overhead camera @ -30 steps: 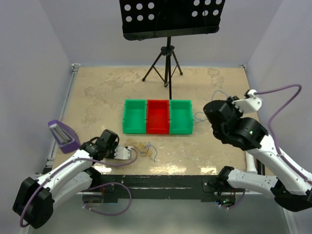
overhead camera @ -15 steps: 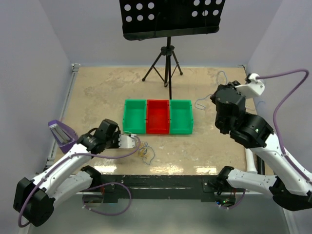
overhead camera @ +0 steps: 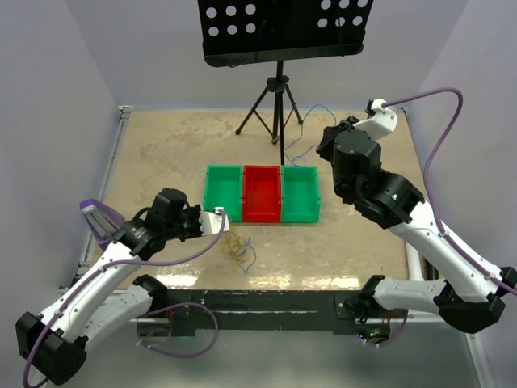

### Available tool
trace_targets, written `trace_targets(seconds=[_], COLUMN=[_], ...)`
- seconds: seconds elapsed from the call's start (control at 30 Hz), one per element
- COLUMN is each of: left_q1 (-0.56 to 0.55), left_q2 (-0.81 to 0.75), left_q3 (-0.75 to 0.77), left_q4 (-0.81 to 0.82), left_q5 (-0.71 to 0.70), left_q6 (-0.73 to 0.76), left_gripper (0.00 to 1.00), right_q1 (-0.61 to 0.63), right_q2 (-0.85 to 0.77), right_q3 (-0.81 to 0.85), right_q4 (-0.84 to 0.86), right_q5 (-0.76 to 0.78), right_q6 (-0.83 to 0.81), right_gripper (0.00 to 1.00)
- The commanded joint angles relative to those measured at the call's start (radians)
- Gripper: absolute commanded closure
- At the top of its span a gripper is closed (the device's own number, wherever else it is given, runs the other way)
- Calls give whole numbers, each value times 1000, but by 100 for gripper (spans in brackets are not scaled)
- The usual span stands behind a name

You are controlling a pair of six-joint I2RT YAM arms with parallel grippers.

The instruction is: Untangle the cables

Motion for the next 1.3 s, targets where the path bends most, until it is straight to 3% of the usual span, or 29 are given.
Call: trace_targets(seconds=[0.0,0.67,1.27], left_q1=[3,3,5], left_q2=[-19,-27,-27], left_q3=[-8,-8,-16], left_q4=[7,16,5], left_q5=[31,27,-7], left_q6=[-26,-26,-8], left_gripper=[100,100,100], right_q1=[-1,-16,-104], right_q2=[17,60,73], right_q3=[-35,-84,-288], right_q4=[65,122,208], right_q5=[-29,-58,-123], right_q6=[-12,-20,15], right_gripper=[100,100,100])
